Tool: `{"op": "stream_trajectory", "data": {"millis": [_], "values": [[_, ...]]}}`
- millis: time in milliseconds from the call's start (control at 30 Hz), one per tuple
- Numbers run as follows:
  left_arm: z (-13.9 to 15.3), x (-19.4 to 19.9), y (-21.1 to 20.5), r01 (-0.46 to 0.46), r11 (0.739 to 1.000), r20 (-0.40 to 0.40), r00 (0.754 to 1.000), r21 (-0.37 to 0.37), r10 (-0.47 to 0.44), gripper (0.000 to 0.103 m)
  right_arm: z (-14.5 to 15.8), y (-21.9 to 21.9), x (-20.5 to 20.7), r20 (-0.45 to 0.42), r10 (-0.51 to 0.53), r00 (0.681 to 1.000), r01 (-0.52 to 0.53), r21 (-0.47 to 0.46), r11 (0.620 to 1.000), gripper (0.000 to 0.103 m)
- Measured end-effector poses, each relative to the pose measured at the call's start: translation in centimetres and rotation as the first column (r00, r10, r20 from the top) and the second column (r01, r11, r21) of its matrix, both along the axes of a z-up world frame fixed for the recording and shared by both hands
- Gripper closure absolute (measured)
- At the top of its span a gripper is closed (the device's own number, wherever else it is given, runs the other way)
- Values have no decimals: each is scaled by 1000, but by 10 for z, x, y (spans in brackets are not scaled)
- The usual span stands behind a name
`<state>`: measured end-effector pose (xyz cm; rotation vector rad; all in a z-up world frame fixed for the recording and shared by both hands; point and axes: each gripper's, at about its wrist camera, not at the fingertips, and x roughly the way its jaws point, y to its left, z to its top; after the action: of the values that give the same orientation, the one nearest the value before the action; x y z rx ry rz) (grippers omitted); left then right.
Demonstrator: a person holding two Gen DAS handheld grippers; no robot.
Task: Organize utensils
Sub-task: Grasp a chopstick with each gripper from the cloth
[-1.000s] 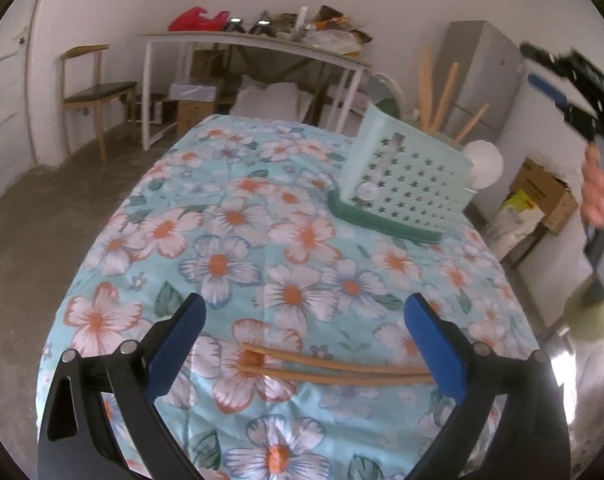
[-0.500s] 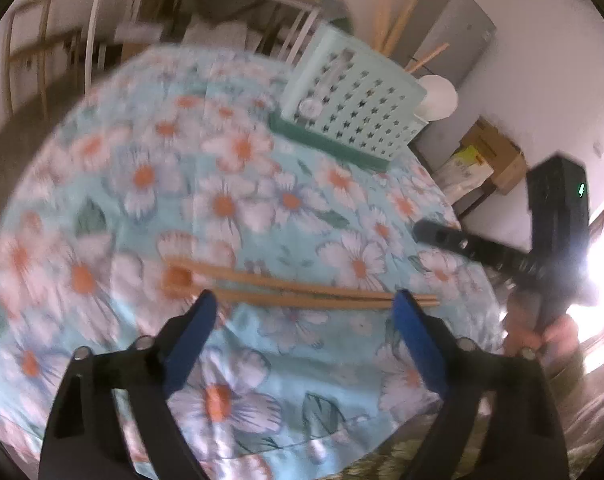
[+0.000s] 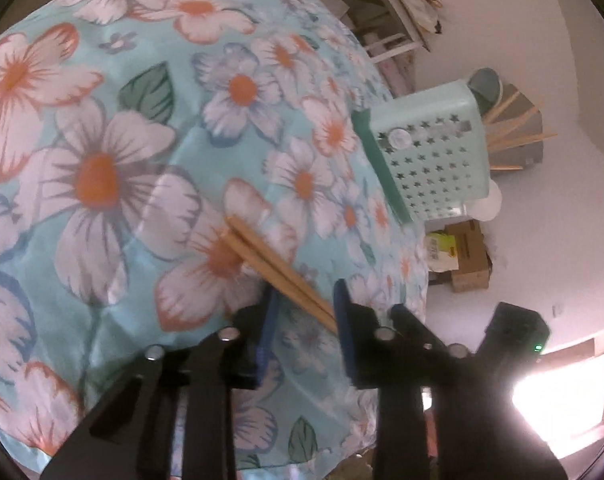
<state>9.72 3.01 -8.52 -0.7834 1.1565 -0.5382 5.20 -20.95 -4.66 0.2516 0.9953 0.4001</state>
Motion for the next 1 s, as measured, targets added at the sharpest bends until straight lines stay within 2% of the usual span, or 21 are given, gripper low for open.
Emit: {"op": "stream_trajectory", "data": {"millis": [33, 167, 367, 500, 700, 900, 1000], "values": [[0, -1, 0, -6, 1000, -1, 1000, 12, 6, 87, 3, 1, 0, 7, 9, 1000, -9, 1, 1000, 83], [0, -7, 8, -16, 1000, 1, 1000, 2, 16, 88, 9, 12, 5, 17, 66, 998, -66, -5, 998, 83], [8, -15, 15, -8, 997, 25, 1000, 70, 6, 88, 8, 39, 13, 3, 164, 986, -164, -11, 986, 83], [10, -18, 19, -6, 995, 30, 1000, 101, 3, 87, 6, 61, 17, 3, 243, 970, -242, -45, 969, 82], [7, -21, 25, -16, 995, 22, 1000, 100, 14, 87, -5, 87, 23, -23, 343, 939, -344, -104, 933, 82], [7, -22, 26, -15, 995, 23, 1000, 101, 13, 87, -8, 92, 22, -33, 377, 926, -378, -124, 917, 81], [6, -21, 26, -14, 994, 25, 1000, 107, 11, 87, -10, 99, 24, -40, 389, 921, -390, -164, 906, 81]]}}
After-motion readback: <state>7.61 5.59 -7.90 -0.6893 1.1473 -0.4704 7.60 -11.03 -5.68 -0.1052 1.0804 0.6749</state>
